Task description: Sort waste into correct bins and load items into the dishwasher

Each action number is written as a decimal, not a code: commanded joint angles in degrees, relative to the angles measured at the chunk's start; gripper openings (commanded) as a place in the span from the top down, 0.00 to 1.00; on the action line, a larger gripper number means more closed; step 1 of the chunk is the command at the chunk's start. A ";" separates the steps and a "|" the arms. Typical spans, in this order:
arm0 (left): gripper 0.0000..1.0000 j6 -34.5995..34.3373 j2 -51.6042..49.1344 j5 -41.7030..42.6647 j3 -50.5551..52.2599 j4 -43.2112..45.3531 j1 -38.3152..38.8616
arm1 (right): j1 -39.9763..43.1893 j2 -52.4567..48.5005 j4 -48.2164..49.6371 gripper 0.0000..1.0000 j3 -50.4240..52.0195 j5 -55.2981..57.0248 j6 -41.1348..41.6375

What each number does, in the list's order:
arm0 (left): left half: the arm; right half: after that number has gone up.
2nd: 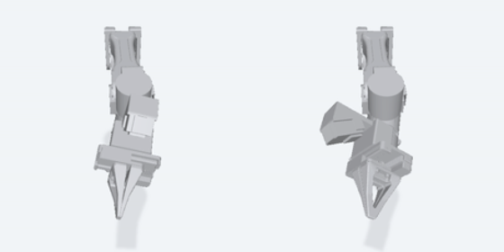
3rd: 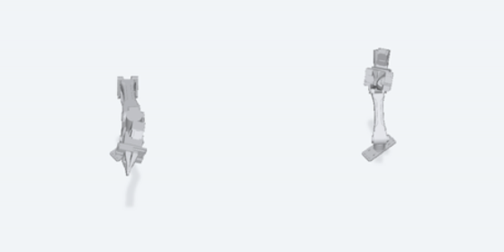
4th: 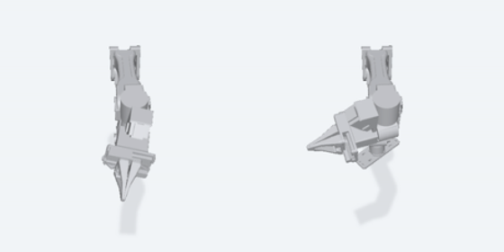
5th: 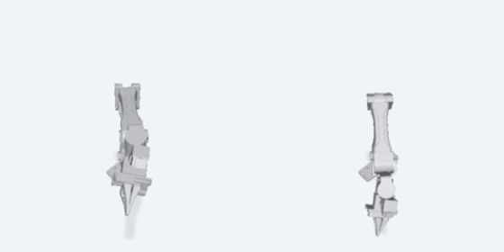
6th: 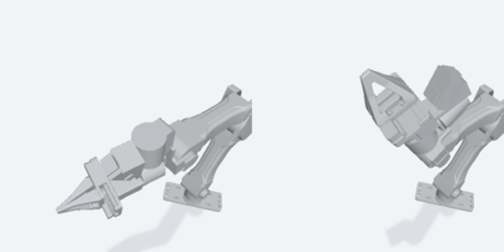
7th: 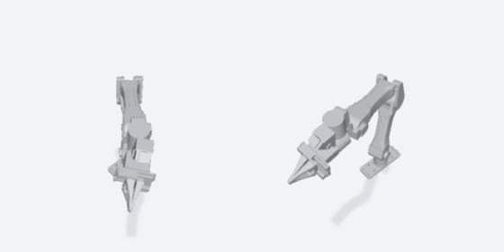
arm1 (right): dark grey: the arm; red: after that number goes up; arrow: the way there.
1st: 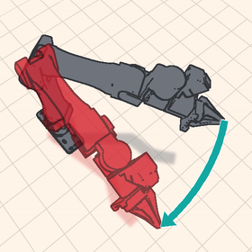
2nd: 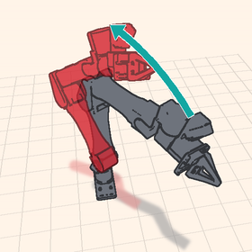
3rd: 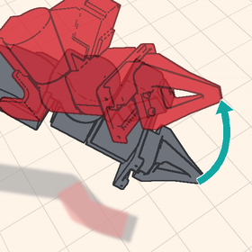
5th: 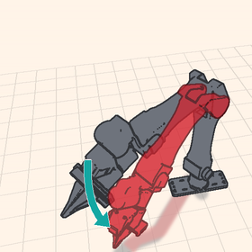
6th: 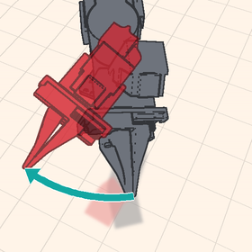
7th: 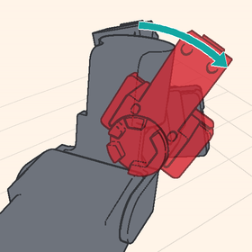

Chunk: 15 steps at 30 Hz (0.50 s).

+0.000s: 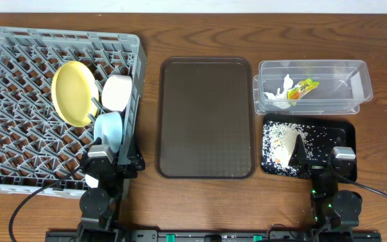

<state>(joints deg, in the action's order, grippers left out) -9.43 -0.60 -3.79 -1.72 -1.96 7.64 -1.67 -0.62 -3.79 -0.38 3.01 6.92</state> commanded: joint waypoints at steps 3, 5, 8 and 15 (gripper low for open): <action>0.05 -0.57 0.37 0.13 1.49 -1.01 -0.22 | 0.33 0.20 -0.22 0.01 0.07 0.35 -0.59; 0.05 -0.57 0.37 0.13 1.49 -1.01 -0.22 | 0.33 0.20 -0.22 0.01 0.07 0.37 -0.59; 0.05 -0.57 0.37 0.13 1.49 -1.01 -0.22 | 0.33 0.20 -0.22 0.01 0.07 0.37 -0.59; 0.05 -0.55 0.37 0.13 1.49 -1.01 -0.22 | 0.33 0.20 -0.22 0.01 0.07 0.37 -0.59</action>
<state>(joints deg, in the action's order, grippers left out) -9.43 -0.60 -3.79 -1.72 -1.96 7.64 -1.67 -0.62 -3.79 -0.38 3.01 6.92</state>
